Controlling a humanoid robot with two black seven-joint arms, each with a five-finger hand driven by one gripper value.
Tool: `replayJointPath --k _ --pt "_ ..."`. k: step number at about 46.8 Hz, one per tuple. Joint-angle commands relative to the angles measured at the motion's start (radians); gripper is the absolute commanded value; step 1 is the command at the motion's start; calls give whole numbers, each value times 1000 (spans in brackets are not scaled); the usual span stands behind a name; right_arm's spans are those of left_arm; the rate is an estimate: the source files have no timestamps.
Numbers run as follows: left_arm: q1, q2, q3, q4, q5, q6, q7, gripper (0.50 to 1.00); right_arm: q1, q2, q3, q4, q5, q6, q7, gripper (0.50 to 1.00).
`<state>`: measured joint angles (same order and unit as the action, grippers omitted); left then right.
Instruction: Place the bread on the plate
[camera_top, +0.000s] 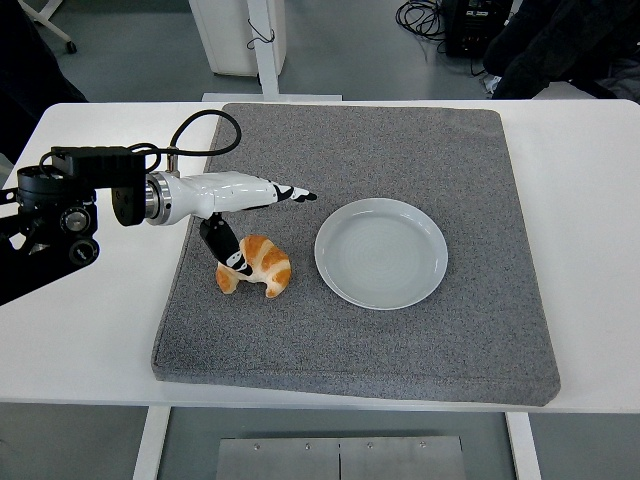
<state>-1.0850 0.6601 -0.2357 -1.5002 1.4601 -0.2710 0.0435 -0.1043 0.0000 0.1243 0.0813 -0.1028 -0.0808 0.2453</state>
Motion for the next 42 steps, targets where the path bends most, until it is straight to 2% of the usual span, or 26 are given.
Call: replayJointPath --k 1,15,42 --pt "13 -5 12 6 20 18 -2 990 0 0 0 0 2 0 0 1000" --pt "28 -42 41 46 125 98 -10 990 0 0 0 0 2 0 0 1000" --pt "31 -48 47 51 106 101 -11 992 0 0 2 2 0 1 0 1000"
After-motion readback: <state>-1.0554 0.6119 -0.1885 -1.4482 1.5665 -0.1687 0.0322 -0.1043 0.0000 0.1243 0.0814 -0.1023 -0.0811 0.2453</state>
